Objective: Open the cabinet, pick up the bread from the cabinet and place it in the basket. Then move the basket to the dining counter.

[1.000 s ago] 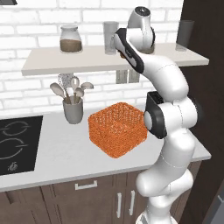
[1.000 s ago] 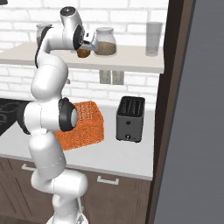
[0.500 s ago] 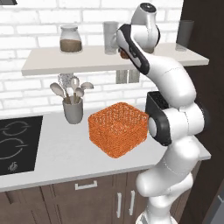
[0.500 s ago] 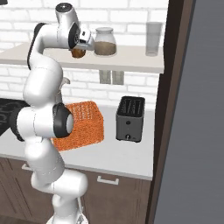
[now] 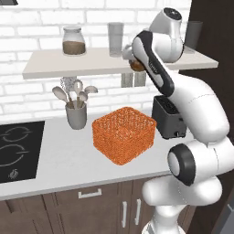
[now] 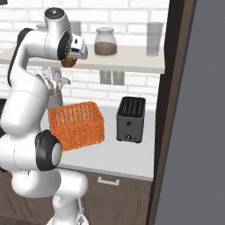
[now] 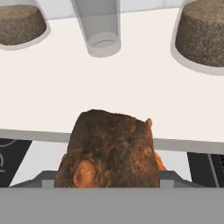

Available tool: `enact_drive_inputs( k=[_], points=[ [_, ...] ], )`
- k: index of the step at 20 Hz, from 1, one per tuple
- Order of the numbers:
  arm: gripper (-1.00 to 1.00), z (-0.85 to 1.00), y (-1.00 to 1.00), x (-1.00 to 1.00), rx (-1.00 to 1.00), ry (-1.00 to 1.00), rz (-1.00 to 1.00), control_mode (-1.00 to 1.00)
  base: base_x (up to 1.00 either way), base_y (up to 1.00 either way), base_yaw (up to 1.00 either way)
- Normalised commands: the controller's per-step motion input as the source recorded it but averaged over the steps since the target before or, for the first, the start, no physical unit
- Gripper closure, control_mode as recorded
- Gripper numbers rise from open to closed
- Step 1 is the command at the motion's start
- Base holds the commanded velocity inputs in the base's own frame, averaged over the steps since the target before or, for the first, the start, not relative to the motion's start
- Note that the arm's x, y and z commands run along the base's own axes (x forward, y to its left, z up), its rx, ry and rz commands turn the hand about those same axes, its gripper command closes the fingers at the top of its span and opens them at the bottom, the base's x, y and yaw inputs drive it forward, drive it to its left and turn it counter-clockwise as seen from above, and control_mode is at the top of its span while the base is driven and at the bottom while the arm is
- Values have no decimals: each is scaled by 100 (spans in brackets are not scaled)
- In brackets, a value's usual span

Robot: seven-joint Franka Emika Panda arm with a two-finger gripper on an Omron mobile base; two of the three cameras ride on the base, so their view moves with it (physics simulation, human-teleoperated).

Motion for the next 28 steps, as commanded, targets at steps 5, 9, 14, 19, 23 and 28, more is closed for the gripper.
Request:
enact_drive_inputs(
  k=[5, 9, 14, 19, 23, 28],
  points=[
    [100, -55, 1, -100, 2, 2, 1, -100, 0, 0, 0],
    [100, -97, 10, -100, 1, 2, 0, -100, 0, 0, 0],
    [100, -100, 22, -45, 0, 7, -6, -100, 0, 0, 0],
    [100, -100, 0, 63, 3, 6, -7, -100, 0, 0, 0],
    [100, -38, 15, 79, 3, 11, -14, -100, 0, 0, 0],
    [100, -40, 8, 79, 4, 14, -14, -100, 0, 0, 0]
  ],
)
